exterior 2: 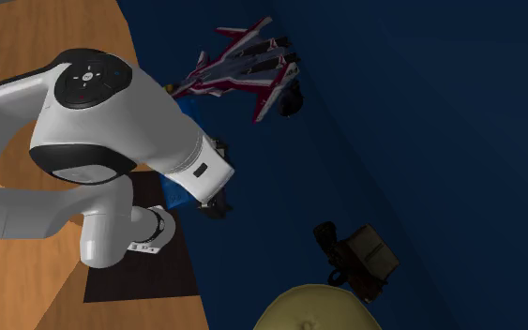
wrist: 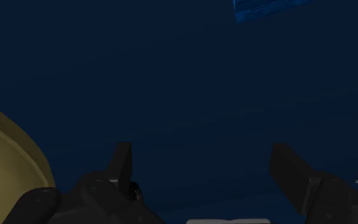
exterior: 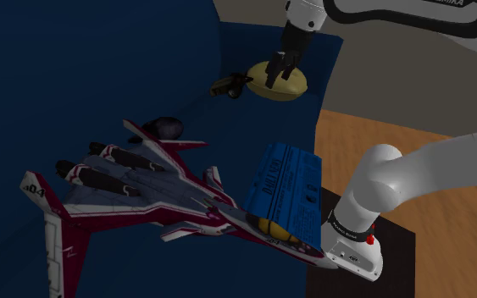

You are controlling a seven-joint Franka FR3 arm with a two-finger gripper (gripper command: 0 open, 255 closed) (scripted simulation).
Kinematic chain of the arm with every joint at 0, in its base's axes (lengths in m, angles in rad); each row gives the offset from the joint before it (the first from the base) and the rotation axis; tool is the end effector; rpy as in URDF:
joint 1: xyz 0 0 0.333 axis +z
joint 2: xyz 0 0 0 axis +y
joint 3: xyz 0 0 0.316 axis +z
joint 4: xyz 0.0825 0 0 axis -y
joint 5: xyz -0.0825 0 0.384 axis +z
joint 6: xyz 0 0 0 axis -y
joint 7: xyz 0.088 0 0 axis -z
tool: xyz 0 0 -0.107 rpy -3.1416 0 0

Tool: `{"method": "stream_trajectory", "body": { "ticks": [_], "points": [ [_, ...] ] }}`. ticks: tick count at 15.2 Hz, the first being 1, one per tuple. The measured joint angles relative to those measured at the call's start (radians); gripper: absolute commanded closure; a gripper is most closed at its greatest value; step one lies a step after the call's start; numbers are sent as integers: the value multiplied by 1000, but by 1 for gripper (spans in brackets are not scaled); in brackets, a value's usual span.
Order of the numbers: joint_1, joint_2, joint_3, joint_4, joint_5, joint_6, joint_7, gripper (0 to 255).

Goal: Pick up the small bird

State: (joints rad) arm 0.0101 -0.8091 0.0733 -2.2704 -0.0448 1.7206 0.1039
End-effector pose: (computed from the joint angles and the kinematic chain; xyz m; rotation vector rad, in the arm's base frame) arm 0.3125 0.0319 0.6533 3.0383 -0.0537 0.4053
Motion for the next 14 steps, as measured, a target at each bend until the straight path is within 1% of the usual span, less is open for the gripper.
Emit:
{"method": "stream_trajectory", "body": {
  "ticks": [2, 4, 8, 10, 14],
  "points": [
    [6, 20, 3, 13, 2, 0, -8, 0],
    [25, 88, 11, 52, 6, 4, -36, 0],
    [65, 273, 32, 194, 13, -15, -108, 0],
    [86, 346, 48, 245, 17, -25, -140, 0],
    [123, 506, 82, 384, 18, -69, -206, 0]
  ]
}}
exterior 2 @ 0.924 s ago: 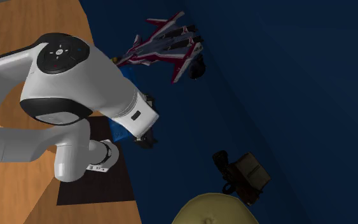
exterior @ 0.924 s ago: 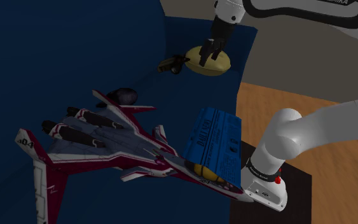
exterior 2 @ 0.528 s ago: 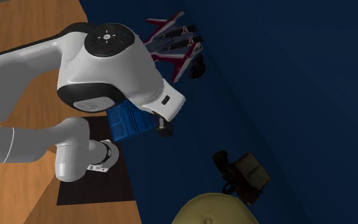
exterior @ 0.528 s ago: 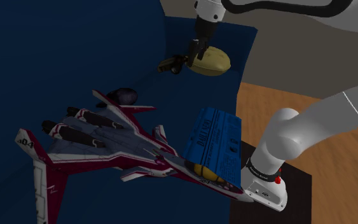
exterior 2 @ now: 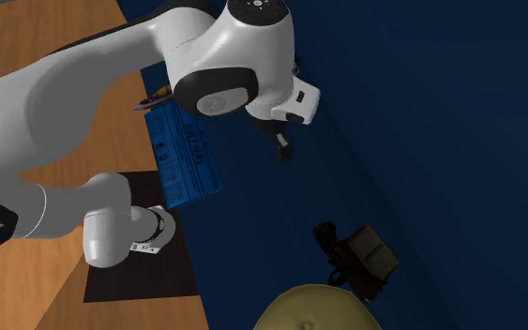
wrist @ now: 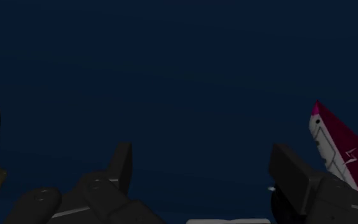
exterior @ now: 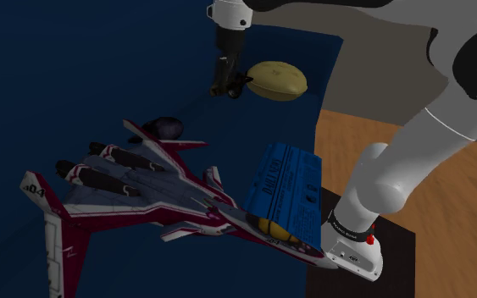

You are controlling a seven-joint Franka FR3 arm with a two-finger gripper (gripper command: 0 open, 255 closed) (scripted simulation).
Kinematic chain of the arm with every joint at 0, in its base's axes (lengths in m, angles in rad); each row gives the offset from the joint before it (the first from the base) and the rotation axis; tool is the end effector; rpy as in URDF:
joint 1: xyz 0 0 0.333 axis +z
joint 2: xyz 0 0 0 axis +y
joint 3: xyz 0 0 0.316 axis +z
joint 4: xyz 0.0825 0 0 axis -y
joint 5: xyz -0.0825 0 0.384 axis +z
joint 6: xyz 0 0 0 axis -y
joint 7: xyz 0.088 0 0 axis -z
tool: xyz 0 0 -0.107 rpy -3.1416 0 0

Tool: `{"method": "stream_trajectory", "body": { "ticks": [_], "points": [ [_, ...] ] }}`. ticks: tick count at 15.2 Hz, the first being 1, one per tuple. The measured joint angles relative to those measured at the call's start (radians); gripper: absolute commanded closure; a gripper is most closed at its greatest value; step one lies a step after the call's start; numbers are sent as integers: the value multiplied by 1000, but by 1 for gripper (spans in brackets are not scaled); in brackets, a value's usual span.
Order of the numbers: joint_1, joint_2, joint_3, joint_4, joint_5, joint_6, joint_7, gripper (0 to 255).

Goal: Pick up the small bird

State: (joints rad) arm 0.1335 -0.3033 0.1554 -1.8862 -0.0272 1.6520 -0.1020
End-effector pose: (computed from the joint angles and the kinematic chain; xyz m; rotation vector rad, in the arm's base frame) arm 0.4440 0.1403 0.6346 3.0151 0.5904 0.1106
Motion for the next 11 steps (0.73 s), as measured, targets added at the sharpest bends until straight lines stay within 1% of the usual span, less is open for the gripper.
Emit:
{"method": "stream_trajectory", "body": {
  "ticks": [5, 6, 10, 11],
  "points": [
    [46, 210, 51, 201, -14, -76, -76, 0],
    [56, 242, 60, 226, -17, -86, -91, 0],
    [104, 423, 107, 422, -48, -172, -140, 0],
    [117, 459, 118, 454, -54, -187, -152, 0]
  ]
}}
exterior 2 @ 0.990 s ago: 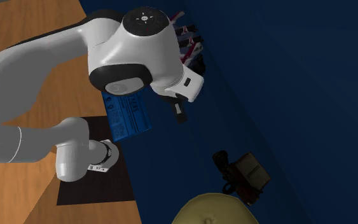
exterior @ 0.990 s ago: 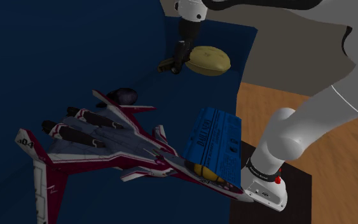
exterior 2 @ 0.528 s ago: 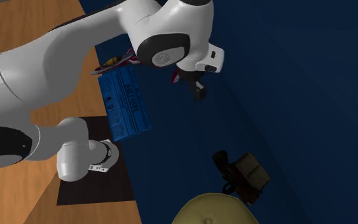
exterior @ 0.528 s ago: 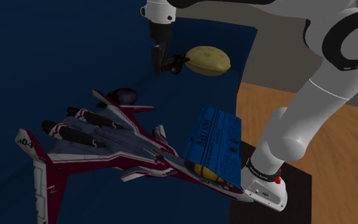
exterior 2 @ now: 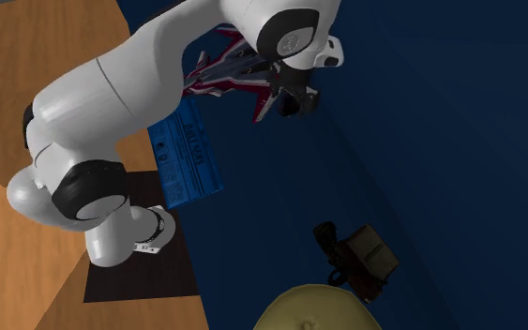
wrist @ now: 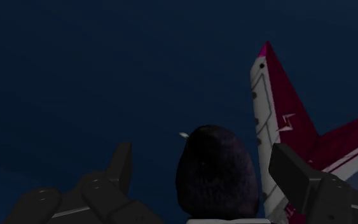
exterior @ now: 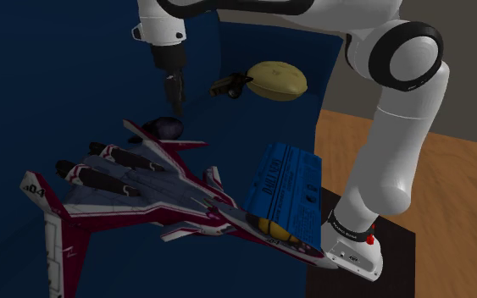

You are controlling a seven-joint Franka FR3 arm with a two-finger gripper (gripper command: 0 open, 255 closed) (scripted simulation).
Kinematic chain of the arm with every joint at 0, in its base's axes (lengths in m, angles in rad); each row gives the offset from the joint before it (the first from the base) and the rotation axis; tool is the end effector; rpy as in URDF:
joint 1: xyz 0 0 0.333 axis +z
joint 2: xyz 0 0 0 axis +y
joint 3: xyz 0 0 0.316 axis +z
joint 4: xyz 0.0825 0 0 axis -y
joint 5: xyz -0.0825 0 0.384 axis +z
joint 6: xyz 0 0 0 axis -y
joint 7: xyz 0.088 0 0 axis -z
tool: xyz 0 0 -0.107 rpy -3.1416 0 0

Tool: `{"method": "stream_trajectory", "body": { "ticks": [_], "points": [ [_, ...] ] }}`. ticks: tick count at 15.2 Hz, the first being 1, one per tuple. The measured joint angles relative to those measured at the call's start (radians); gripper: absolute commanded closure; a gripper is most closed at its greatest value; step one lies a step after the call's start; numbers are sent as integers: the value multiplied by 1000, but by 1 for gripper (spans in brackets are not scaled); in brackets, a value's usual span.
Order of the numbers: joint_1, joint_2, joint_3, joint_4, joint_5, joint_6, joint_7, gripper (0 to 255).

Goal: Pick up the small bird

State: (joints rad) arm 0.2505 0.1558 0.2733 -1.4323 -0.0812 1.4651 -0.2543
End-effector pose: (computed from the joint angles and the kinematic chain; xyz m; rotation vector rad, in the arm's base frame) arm 0.5208 0.2752 0.5943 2.8546 1.1627 -0.1713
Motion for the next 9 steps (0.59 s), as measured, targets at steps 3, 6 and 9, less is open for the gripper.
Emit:
{"method": "stream_trajectory", "body": {
  "ticks": [3, 6, 9],
  "points": [
    [27, 65, 20, 61, -13, -29, -20, 0],
    [27, 68, 21, 26, -13, 5, -24, 0],
    [23, 60, 20, -27, -11, 49, -25, 0]
  ]
}}
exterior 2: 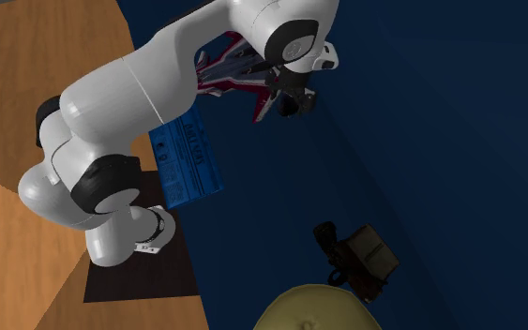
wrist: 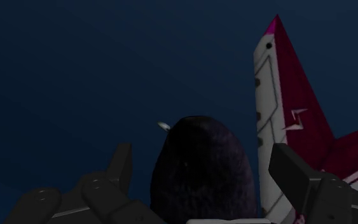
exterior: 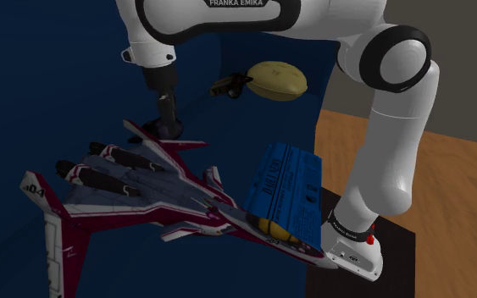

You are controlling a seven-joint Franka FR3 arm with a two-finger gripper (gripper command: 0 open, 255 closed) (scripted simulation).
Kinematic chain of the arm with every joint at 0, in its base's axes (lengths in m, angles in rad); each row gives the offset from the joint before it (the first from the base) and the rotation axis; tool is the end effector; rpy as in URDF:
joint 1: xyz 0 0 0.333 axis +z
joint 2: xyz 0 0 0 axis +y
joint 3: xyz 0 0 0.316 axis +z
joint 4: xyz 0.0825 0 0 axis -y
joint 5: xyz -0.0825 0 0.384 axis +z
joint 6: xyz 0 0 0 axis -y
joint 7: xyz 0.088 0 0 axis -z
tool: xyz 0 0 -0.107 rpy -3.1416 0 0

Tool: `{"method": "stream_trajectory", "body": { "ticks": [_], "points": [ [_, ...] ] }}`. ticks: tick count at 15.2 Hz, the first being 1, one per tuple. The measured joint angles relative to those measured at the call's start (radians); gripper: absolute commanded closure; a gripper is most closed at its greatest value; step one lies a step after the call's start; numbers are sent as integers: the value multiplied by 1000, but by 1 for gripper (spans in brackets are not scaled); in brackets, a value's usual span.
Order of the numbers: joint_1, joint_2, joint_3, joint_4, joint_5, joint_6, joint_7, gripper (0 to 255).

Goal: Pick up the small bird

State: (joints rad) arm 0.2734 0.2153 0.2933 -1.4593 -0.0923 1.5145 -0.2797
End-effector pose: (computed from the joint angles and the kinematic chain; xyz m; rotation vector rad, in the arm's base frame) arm 0.5265 0.3021 0.5515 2.8101 1.2658 -0.2241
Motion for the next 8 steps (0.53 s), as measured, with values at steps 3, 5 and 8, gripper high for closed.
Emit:
{"method": "stream_trajectory", "body": {
  "ticks": [3, 5, 8],
  "points": [
    [0, -5, 0, -22, 1, 18, 3, 255],
    [-1, -6, 0, -25, 1, 20, 3, 255],
    [-1, -6, 0, -26, 1, 21, 3, 255]
  ]
}}
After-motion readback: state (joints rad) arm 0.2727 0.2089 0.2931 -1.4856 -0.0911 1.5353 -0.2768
